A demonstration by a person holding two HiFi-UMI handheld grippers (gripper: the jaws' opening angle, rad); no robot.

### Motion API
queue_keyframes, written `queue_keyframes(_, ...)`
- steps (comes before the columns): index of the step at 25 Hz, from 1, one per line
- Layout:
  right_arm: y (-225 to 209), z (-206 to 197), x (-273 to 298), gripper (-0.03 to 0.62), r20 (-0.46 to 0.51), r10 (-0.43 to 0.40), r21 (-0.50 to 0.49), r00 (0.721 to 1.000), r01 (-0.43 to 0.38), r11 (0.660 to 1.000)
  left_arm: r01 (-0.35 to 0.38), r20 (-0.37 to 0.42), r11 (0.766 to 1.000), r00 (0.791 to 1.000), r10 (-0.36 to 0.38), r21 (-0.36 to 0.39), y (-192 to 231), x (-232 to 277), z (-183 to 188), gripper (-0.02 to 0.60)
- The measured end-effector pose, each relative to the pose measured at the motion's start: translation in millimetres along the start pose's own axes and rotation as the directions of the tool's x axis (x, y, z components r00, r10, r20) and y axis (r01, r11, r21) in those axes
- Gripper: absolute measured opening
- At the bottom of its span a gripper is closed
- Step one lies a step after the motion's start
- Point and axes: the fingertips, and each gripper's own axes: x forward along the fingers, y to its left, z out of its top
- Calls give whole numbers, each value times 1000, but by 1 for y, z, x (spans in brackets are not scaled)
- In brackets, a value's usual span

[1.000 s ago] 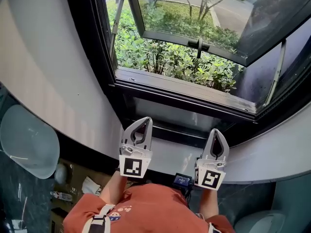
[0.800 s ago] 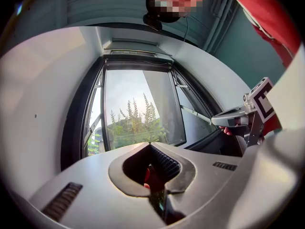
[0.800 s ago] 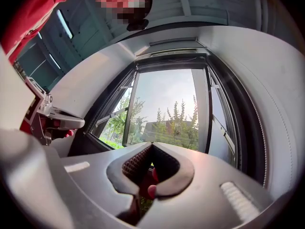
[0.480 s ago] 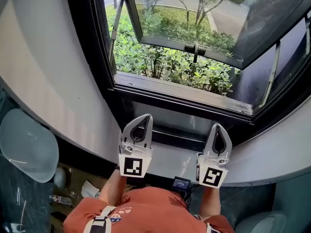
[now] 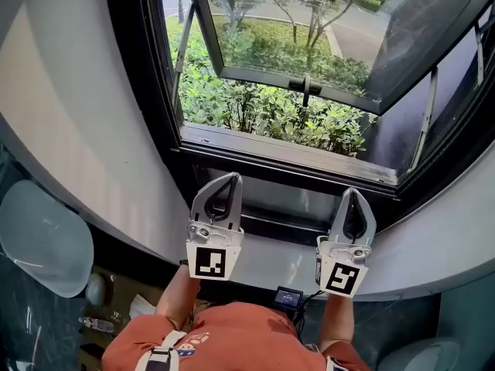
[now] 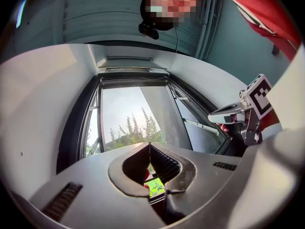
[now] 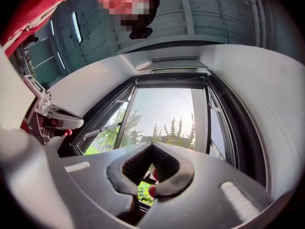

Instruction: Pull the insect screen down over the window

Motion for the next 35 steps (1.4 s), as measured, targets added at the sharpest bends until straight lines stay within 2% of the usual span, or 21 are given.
queue_keyframes(8, -18, 27, 16, 11, 77, -27, -32, 997, 30, 999, -27, 103, 999, 994, 23, 37, 13, 19, 30, 5)
queue_keyframes(22, -52, 70, 40, 11, 196, -92, -63, 976, 106, 992, -61, 215, 997, 976, 48, 55, 32, 45, 67, 6)
queue_keyframes(35, -60, 119, 65, 11, 313, -74, -99, 947, 110, 989, -109, 314, 989, 947, 74, 95, 61, 62, 112, 6)
